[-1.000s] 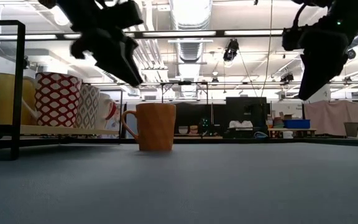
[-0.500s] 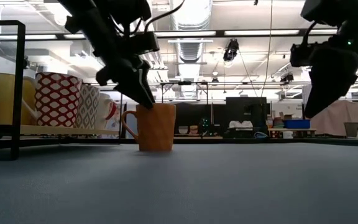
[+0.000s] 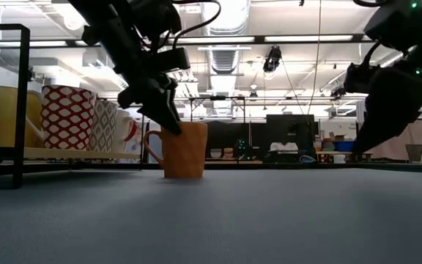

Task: Place coffee mugs
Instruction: Put the orange mug on the shelf

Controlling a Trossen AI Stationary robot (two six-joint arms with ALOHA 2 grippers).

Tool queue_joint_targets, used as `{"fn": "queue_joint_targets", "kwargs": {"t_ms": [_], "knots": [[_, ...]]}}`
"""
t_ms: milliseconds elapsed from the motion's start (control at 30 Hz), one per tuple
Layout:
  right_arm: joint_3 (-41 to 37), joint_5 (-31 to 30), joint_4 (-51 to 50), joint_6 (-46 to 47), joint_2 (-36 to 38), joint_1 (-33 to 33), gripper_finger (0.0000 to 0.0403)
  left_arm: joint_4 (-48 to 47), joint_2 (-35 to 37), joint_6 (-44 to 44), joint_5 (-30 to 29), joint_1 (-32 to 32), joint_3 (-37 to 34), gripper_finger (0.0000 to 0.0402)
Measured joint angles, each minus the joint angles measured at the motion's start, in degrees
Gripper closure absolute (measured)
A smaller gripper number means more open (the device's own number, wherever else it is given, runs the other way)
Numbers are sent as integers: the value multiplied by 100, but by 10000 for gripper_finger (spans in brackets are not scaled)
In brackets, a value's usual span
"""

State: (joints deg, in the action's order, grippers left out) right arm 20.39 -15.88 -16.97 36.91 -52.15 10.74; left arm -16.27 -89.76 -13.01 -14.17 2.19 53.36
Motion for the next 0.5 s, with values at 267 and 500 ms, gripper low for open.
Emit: {"fn": "queue_joint_targets", "kwargs": {"t_ms": [267,500], "knots": [[-615,87,1314,-49,-10,1,278,24,-7,21,309,47,0,370],[-647,-66,1299,51,-10,0,278,-228,-20,98,562,47,227,392]]}}
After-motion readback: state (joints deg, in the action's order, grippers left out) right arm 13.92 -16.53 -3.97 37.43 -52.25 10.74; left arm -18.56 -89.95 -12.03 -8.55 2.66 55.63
